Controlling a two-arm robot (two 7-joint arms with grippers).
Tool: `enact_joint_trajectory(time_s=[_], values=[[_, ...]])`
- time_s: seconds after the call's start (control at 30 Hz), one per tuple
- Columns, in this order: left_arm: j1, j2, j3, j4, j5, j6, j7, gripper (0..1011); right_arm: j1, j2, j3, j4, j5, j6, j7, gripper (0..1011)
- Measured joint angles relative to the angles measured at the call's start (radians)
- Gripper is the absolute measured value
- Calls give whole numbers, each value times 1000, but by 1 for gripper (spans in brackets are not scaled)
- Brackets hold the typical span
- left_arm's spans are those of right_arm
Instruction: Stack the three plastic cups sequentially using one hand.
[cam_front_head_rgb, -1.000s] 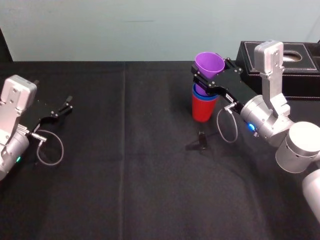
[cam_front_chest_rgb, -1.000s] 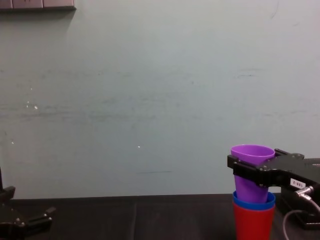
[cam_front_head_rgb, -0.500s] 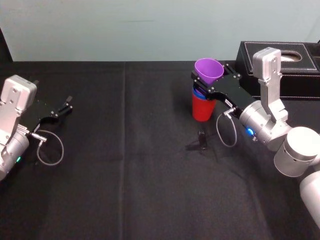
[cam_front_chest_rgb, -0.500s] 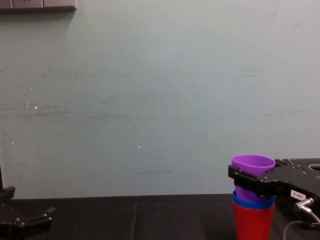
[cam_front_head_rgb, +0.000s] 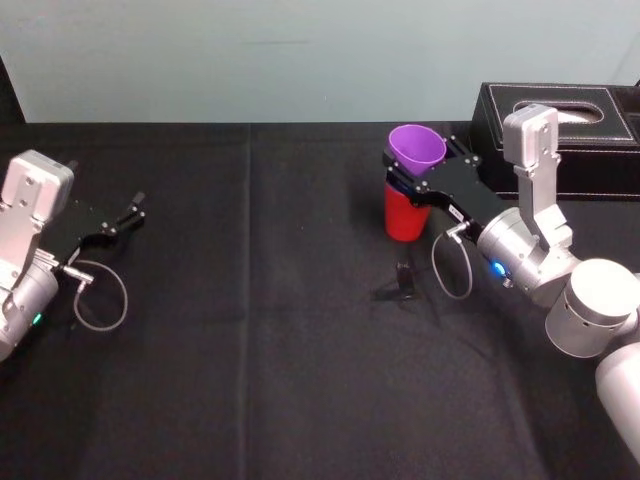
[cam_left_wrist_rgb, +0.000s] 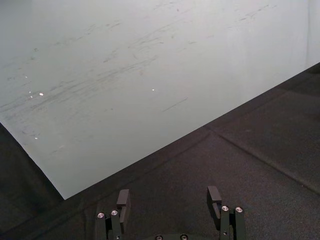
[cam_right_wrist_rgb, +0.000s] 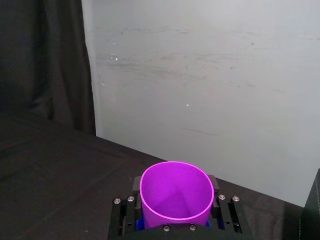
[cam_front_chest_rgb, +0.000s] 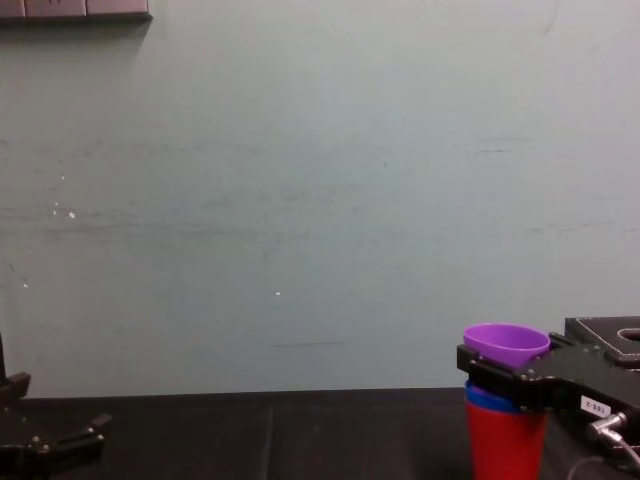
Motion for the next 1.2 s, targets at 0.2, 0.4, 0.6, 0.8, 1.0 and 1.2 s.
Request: enact_joint_trajectory(time_s=[0.2, 0.4, 0.6, 0.8, 1.0, 1.2], values=[[0, 0, 0, 0, 0, 0, 0, 1005, -1, 0, -3, 9, 2, 0, 9, 739], [0, 0, 0, 0, 0, 0, 0, 1005, -4, 1, -5, 11, 7, 0, 16, 739], [0, 0, 0, 0, 0, 0, 0, 1004, -10, 5, -7, 0, 8, -1, 18, 739], [0, 0, 0, 0, 0, 0, 0, 1005, -15, 6, -7, -4, 6, -9, 15, 739], [0, 0, 0, 0, 0, 0, 0, 1005, -15, 6, -7, -4, 6, -9, 14, 739], [0, 0, 0, 0, 0, 0, 0, 1005, -14, 6, -7, -4, 6, -8, 14, 808]])
